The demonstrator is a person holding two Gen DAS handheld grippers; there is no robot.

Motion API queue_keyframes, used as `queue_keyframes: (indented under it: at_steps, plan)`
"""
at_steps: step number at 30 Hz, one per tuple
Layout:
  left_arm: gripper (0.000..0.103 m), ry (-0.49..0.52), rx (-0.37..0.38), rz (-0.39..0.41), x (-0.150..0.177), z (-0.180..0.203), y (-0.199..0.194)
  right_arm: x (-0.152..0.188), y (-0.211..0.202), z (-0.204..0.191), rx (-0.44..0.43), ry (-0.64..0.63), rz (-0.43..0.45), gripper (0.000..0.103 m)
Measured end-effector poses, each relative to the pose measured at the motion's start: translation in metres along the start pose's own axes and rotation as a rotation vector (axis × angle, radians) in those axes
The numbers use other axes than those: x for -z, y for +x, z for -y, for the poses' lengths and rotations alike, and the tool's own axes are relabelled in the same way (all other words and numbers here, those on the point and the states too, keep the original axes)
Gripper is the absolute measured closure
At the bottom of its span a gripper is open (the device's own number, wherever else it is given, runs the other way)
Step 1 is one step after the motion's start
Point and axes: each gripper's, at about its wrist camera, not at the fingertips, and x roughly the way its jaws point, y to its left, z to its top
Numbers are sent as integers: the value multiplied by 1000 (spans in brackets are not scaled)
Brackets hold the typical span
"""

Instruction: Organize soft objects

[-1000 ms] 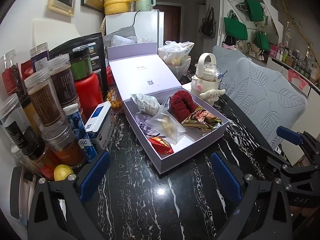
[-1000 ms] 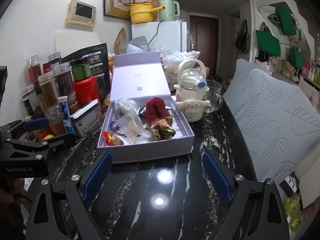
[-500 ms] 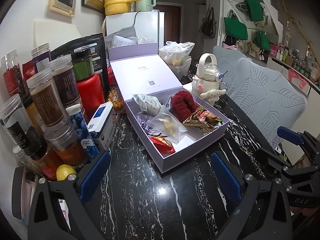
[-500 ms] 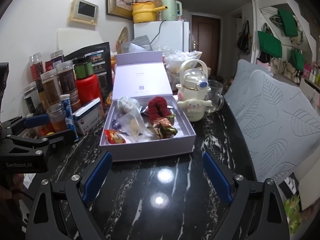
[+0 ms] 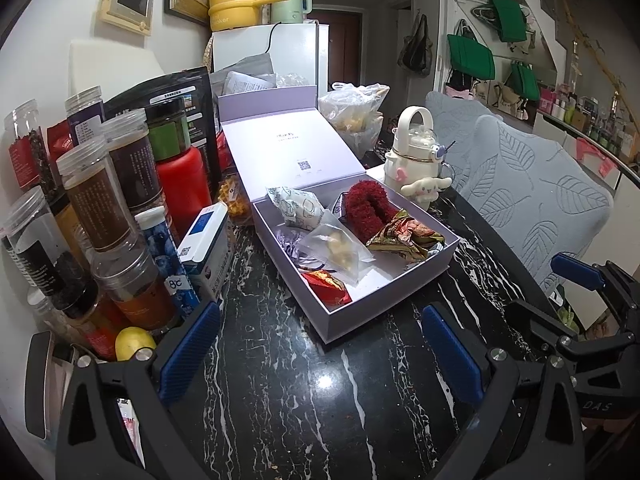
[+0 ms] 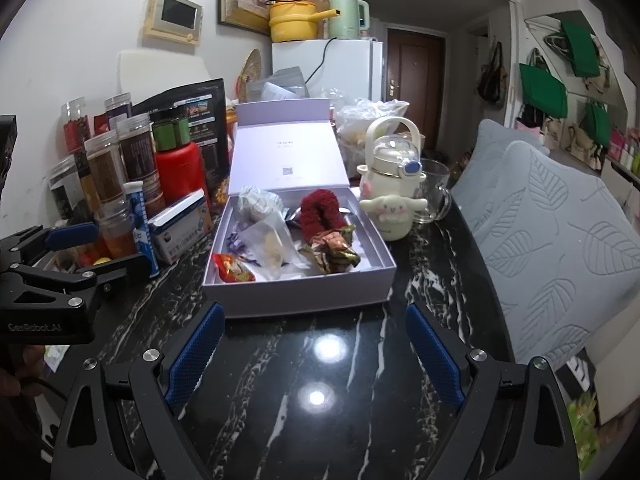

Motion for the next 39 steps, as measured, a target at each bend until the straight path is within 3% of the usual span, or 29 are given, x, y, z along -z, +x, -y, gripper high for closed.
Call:
queue_keyframes:
  at_steps: [39]
  plan:
    - [1,16,22,-14,5,7,4,5,6,2,12,6,-24,10]
